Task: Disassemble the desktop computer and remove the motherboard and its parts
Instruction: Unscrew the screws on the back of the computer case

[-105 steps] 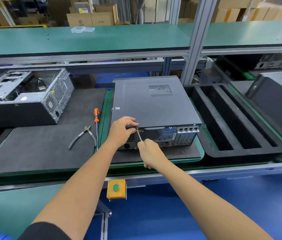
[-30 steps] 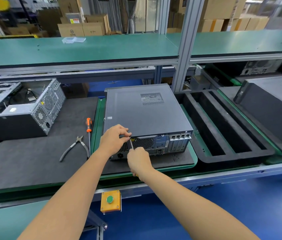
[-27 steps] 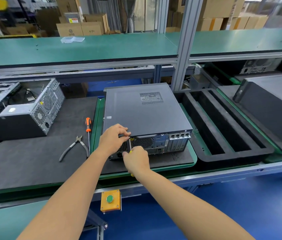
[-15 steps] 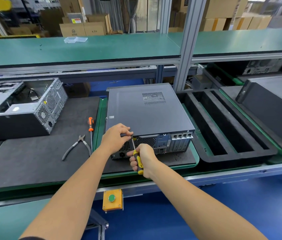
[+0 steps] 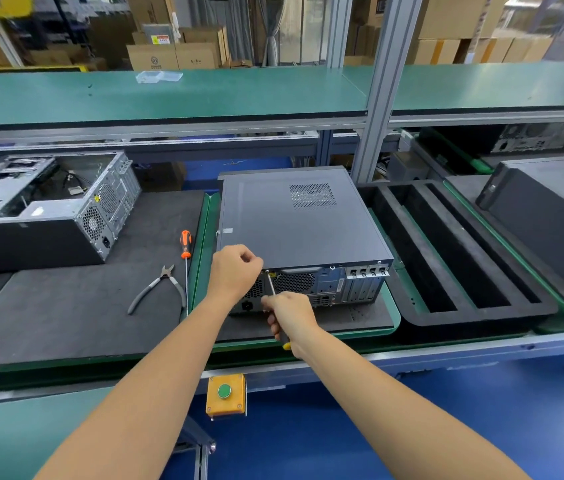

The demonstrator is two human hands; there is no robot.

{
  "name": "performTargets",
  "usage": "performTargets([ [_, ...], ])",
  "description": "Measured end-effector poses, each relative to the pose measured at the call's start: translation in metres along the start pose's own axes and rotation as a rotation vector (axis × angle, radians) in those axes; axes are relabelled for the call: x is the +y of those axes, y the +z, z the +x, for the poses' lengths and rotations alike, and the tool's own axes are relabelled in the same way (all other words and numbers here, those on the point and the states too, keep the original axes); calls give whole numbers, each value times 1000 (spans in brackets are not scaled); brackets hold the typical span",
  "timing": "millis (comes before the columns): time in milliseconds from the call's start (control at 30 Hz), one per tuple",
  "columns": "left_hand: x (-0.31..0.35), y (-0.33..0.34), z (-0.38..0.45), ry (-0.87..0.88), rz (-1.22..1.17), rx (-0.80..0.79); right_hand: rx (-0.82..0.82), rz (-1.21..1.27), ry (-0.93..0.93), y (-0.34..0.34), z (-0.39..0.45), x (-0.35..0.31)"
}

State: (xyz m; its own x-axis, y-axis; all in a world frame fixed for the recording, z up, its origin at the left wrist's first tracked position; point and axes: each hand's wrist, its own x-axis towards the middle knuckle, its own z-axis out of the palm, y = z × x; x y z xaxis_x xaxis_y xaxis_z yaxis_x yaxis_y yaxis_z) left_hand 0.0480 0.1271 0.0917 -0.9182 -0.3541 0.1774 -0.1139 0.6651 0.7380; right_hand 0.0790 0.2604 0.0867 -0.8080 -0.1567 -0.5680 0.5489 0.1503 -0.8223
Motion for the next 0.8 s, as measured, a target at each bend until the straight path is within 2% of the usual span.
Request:
performTargets([
  [67, 4, 4, -3, -167, -22, -91, -45, 149, 123, 1, -3, -9],
  [167, 6, 12, -8, -401, -253, -154, -73, 183, 176, 3, -5, -14],
  [267, 8, 19, -11, -582, -524, -172, -108, 80, 13, 5, -7, -4],
  [367, 12, 26, -13, -659, -674, -165, -39, 8, -126, 2, -5, 3],
  [533, 16, 35, -13, -735, -749, -84, -50, -19, -95, -4, 4, 5],
  [600, 18, 36, -12, -755, -757, -62, -68, -21, -41, -4, 2, 3],
  [667, 18, 37, -11, -755, -759, -48, -121, 55, 91, -7, 0, 1],
  [733, 18, 37, -11, -751, -775, -33, -265, 203, 253, -12, -4, -3],
  [800, 17, 37, -12, -759, -804, -18, -367, 246, 298, -19, -5, -4],
])
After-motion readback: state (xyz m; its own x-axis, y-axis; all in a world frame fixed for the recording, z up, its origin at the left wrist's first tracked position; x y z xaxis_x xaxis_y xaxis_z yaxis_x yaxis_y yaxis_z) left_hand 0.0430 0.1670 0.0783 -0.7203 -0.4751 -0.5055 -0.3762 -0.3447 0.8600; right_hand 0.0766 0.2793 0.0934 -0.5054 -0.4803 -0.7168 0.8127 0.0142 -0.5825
